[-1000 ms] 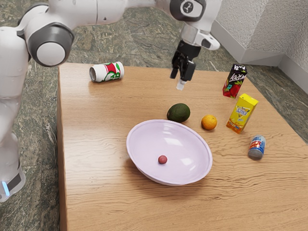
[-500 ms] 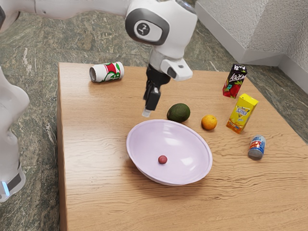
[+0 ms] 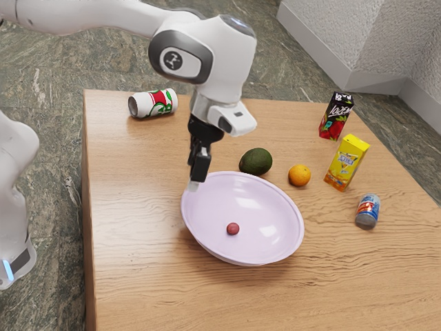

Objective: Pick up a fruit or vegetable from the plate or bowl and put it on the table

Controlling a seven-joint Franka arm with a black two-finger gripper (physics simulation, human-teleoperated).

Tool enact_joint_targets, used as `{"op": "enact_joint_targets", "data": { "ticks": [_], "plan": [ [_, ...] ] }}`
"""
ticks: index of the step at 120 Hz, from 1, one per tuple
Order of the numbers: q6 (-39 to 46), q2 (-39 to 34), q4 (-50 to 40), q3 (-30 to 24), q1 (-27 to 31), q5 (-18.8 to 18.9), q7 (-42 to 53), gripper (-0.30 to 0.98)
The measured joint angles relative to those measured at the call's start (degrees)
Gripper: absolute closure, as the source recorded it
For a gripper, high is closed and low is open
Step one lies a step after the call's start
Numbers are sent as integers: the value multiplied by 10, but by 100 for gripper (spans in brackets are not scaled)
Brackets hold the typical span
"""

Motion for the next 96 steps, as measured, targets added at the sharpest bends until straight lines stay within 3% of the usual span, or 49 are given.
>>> {"op": "enact_joint_targets", "data": {
  "ticks": [31, 55, 96],
  "plan": [
    [29, 37, 1, -17, -21, -12, -22, 0],
    [60, 71, 1, -19, 24, -2, -33, 0],
    [101, 112, 1, -16, 50, 15, -44, 0]
  ]
}}
